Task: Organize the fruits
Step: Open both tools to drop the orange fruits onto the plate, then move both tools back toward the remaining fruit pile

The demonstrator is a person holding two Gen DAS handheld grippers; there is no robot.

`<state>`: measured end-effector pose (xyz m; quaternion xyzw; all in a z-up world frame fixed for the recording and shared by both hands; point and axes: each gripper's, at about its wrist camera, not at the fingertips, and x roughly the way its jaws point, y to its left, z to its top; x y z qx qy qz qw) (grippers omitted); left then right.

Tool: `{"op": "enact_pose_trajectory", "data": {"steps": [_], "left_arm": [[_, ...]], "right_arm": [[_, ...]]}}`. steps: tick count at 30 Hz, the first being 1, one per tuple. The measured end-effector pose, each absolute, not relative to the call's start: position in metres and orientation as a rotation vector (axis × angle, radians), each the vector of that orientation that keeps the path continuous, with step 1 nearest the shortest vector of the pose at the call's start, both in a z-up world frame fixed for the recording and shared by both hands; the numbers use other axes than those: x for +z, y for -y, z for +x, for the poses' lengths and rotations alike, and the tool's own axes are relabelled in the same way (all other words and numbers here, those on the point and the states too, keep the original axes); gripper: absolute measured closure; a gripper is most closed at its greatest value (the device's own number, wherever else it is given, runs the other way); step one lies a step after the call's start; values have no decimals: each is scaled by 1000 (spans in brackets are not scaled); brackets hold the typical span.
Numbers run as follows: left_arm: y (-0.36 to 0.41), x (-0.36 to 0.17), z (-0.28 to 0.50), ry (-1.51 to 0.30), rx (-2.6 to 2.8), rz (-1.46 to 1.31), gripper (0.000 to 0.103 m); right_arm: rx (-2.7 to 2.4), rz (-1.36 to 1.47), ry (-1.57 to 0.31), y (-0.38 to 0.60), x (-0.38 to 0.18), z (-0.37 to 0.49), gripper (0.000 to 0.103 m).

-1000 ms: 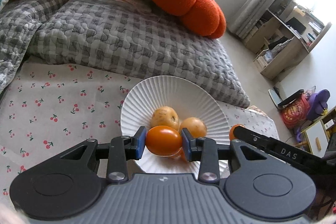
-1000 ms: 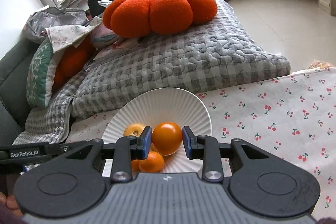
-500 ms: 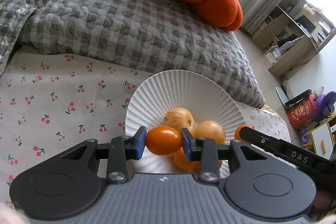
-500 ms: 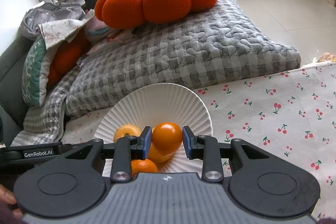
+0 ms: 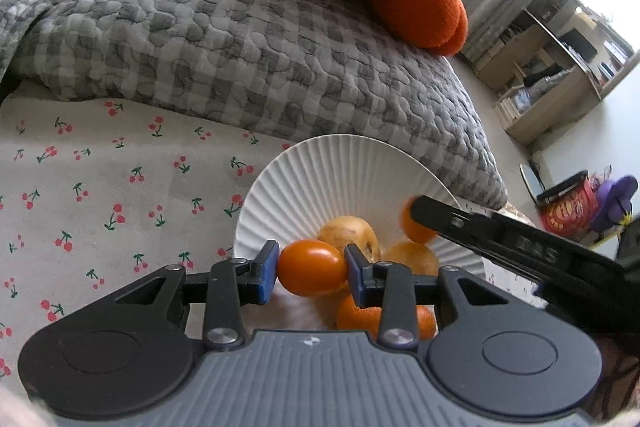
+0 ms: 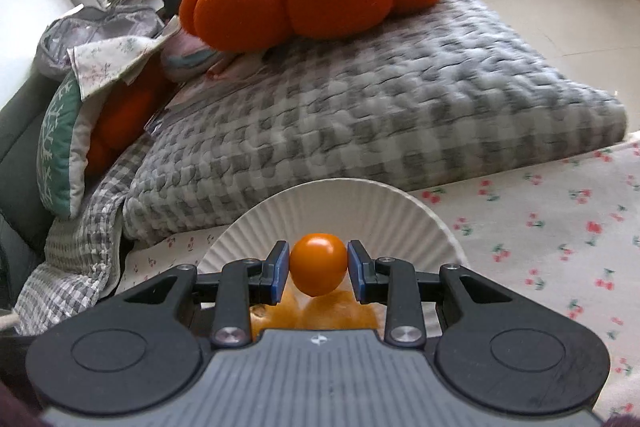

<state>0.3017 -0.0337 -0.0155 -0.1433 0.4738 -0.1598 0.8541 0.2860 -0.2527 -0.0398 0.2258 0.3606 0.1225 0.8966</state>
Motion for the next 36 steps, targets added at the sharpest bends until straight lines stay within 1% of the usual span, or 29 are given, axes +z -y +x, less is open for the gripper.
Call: {"op": "enact_pose_trajectory", "data": {"steps": [6, 12, 20, 22, 25, 27, 32, 36], "left_arm": [[38, -20, 301, -1000, -371, -293, 72], [38, -18, 300, -1006, -373, -293, 71], [32, 8, 285, -970, -363, -304, 68], [29, 17, 278, -957, -355, -300, 66], [23, 29, 267, -946, -327, -298, 63], [19, 34, 260, -942, -305, -295, 59], [9, 42, 236, -948, -258, -255, 55], [2, 43, 214, -953, -243, -228, 52]], "right_arm": [[263, 470, -772, 249, -49, 288, 73], [264, 495, -755, 253, -41, 284, 73], [291, 486, -747, 245, -19, 273, 73], [297, 482, -746, 241, -13, 269, 70], [292, 466, -745, 236, -4, 259, 66], [295, 446, -750, 232, 0, 253, 66], [278, 362, -756, 222, 9, 229, 65], [273, 357, -767, 217, 16, 208, 65]]}}
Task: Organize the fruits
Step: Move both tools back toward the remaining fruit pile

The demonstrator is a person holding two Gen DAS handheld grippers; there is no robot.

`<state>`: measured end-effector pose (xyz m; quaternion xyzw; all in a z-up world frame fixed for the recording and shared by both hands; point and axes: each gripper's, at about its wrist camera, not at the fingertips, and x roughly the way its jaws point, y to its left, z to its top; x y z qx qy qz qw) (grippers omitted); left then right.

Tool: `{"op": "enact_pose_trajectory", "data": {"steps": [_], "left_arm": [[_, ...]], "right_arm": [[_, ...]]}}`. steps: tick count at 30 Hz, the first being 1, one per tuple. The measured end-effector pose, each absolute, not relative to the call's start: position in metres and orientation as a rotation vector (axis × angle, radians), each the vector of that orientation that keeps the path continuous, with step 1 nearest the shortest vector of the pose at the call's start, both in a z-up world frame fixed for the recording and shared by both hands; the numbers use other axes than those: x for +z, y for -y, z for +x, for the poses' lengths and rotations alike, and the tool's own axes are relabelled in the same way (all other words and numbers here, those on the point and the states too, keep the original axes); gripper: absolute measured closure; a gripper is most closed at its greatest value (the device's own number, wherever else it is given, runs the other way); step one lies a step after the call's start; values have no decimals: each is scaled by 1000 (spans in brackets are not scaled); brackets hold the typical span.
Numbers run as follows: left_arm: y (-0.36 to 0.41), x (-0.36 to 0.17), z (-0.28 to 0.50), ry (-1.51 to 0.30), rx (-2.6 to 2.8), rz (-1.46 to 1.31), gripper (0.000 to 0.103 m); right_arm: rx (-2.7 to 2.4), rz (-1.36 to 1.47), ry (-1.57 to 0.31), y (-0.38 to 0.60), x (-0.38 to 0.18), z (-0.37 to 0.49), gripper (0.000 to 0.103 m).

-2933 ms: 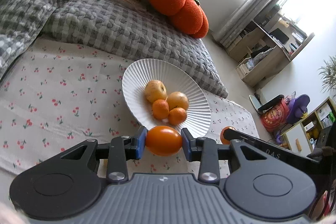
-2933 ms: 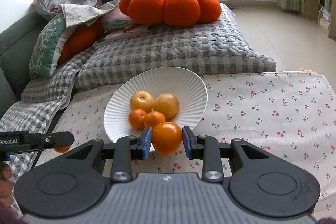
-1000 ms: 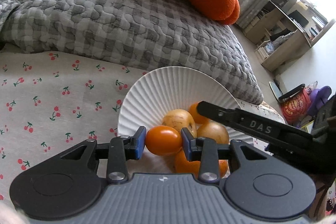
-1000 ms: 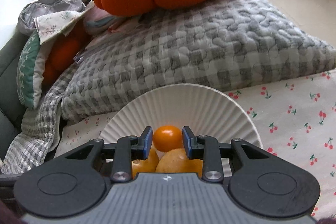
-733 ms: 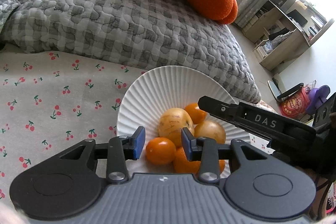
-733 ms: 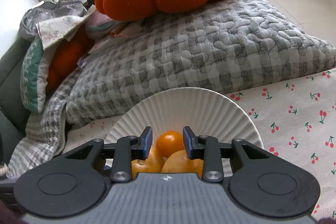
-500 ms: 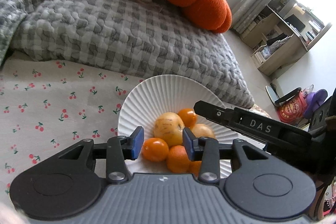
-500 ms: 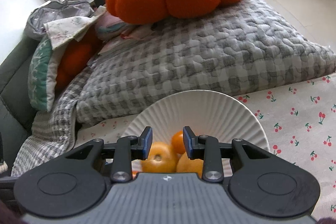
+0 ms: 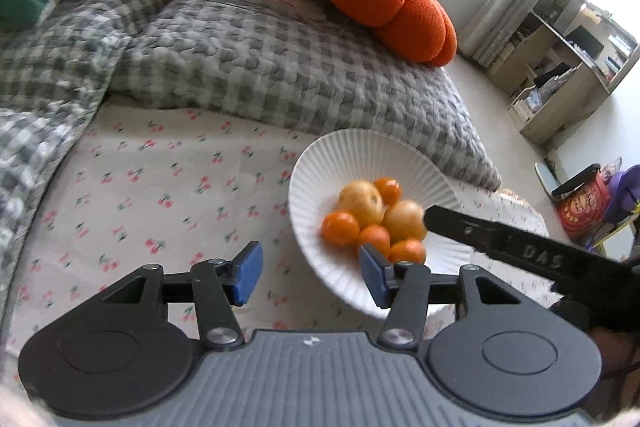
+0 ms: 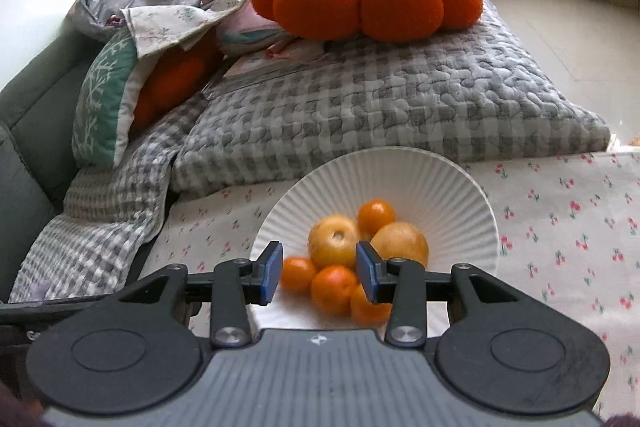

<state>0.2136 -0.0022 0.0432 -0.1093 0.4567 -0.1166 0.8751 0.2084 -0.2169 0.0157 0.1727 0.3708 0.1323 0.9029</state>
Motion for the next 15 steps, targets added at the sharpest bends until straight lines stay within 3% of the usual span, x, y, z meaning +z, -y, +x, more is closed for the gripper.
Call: {"op": "enact_pose_trajectory", "data": {"steps": [6, 11, 15], "left_arm": [[-13, 46, 179, -943, -239, -219, 44], [-14, 49, 157, -927, -234, -166, 41], [-13, 49, 142, -911, -235, -128, 30]], "right_arm": [[269, 281, -741, 204, 29, 167, 55], [274, 266, -732, 198, 33, 138, 54], [278, 256, -726, 199, 34, 120, 44]]}}
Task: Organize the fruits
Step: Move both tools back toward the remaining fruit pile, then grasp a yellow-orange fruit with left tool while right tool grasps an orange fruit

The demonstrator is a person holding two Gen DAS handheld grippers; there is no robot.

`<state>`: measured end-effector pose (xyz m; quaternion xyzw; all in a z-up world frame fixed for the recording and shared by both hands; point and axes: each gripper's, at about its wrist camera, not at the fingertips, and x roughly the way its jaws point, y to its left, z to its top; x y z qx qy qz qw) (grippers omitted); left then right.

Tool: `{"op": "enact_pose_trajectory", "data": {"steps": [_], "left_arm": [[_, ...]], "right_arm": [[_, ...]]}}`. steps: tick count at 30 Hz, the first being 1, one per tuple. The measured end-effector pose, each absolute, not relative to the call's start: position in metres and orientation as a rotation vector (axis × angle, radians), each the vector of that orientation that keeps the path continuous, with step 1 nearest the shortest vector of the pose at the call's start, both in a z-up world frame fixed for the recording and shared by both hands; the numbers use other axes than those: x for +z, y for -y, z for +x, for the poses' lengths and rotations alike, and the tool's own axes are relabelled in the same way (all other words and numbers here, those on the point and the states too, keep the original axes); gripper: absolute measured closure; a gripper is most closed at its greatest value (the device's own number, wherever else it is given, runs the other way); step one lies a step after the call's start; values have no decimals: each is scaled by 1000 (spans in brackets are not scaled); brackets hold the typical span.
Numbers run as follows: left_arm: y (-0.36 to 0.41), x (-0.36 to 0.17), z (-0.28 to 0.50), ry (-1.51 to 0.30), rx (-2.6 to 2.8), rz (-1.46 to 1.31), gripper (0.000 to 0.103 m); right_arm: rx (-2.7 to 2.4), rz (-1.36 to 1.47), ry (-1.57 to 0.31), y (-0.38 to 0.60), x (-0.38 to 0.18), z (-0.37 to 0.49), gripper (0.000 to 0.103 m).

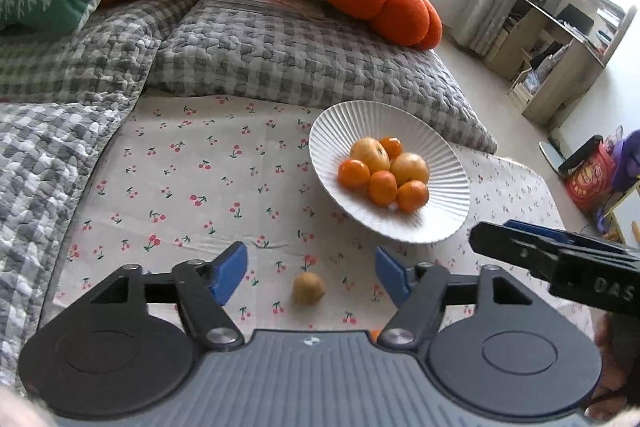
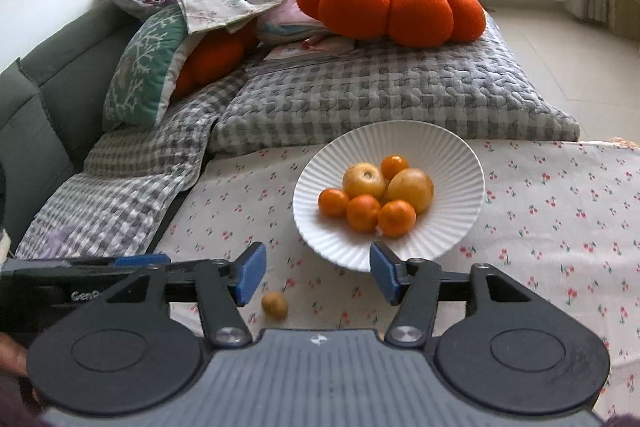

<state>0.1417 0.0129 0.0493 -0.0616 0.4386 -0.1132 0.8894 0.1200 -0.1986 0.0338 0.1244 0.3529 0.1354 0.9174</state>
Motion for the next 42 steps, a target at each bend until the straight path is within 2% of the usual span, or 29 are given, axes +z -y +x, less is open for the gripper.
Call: {"op": "enact_pose_trajectory", "data": {"steps": [5, 12, 24, 30, 37, 42], "left_arm": [[-7, 45, 130, -892, -210, -44, 16], [-4, 30, 133, -933, -186, -28, 8], [-9, 25, 141, -927, -177, -37, 5], [-5, 7, 145, -980, -184, -28, 5], [-1, 0, 139, -998, -247, -32, 6], [-1, 0, 137, -994, -252, -35, 9]], "right_arm": [[276, 255, -727, 203, 32, 103, 32], [289, 198, -731, 195, 26, 94, 17], [258, 165, -741, 203, 19, 87, 15], [242, 172, -801, 206, 0, 94, 20], [351, 12, -803, 179, -9, 87, 41], [413, -93, -834, 156, -27, 86, 50]]}}
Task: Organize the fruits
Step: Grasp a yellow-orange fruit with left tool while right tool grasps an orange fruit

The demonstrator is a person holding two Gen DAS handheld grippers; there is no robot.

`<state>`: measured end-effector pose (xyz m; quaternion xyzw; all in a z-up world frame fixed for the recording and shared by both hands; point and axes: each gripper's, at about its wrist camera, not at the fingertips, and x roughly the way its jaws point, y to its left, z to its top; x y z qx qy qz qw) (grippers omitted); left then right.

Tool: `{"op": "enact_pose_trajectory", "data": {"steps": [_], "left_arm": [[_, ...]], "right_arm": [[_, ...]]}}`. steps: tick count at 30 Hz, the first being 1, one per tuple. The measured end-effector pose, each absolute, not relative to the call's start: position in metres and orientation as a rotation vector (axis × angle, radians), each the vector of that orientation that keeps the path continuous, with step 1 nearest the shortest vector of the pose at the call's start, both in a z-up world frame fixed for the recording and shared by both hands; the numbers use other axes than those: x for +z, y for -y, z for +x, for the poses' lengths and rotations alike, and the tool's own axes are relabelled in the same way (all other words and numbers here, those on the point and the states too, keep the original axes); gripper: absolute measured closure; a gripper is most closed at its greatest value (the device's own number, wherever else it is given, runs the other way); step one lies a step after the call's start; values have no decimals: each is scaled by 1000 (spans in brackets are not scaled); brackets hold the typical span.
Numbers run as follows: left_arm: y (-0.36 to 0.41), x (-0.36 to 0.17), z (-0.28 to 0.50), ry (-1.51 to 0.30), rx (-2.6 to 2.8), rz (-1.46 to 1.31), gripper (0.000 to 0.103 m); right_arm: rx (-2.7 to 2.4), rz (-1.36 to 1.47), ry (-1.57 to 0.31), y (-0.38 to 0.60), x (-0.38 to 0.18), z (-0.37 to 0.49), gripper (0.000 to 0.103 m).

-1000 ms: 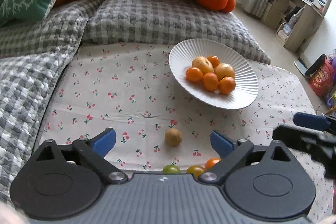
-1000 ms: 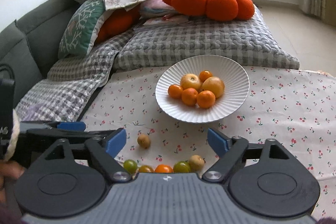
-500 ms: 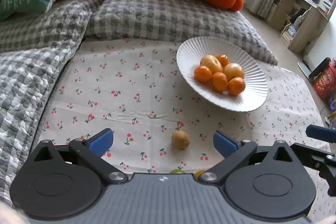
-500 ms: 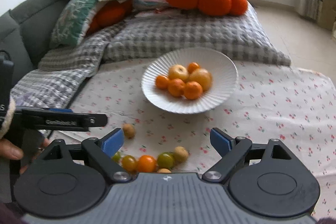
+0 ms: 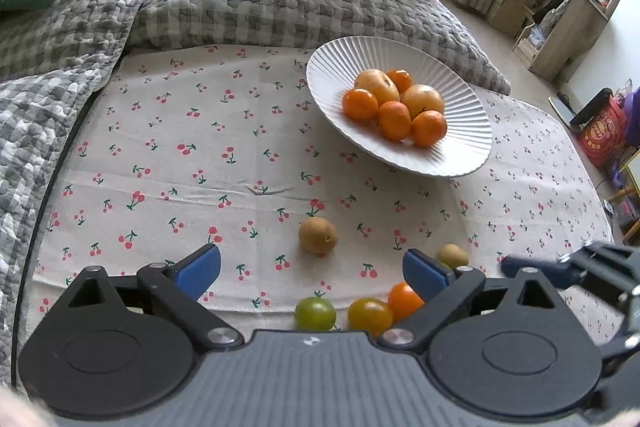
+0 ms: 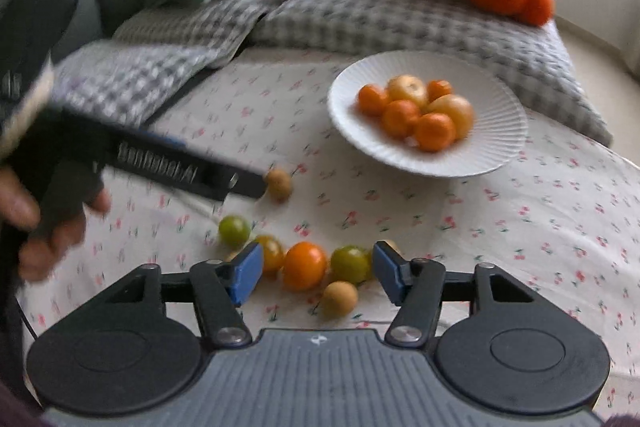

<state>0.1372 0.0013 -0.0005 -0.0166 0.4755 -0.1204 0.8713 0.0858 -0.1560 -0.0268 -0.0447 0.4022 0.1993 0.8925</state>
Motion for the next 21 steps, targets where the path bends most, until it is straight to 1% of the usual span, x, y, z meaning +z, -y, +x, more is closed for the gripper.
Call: {"op": "enact_pose_trajectory", "data": {"steps": [3, 8, 10, 12, 13, 17, 19, 21], "left_arm": [[0, -3, 137, -1003, -259, -23, 9], [-1, -8, 138, -1012, -253, -15, 9], [-1, -9, 138, -1013, -253, -13, 9], [-1, -9, 138, -1011, -254, -9, 10], [0, -10, 138, -1011, -255, -8, 10], [0, -10, 138, -1010, -260, -4, 11], [0, -11, 138, -1011, -261, -2, 11], [0, -12, 139, -1014, -264, 1, 14]], "right_arm": [[422, -126, -855, 149, -37, 89, 53], [445, -174, -860, 138, -46, 92, 54], [458, -192, -865, 135, -49, 93, 59], [458, -202, -868, 132, -52, 96, 62], [456, -207, -868, 132, -54, 97, 65], [450, -222, -873, 129, -59, 102, 67], [439, -234, -877, 128, -62, 104, 73], [435, -236, -874, 128, -63, 105, 73]]}}
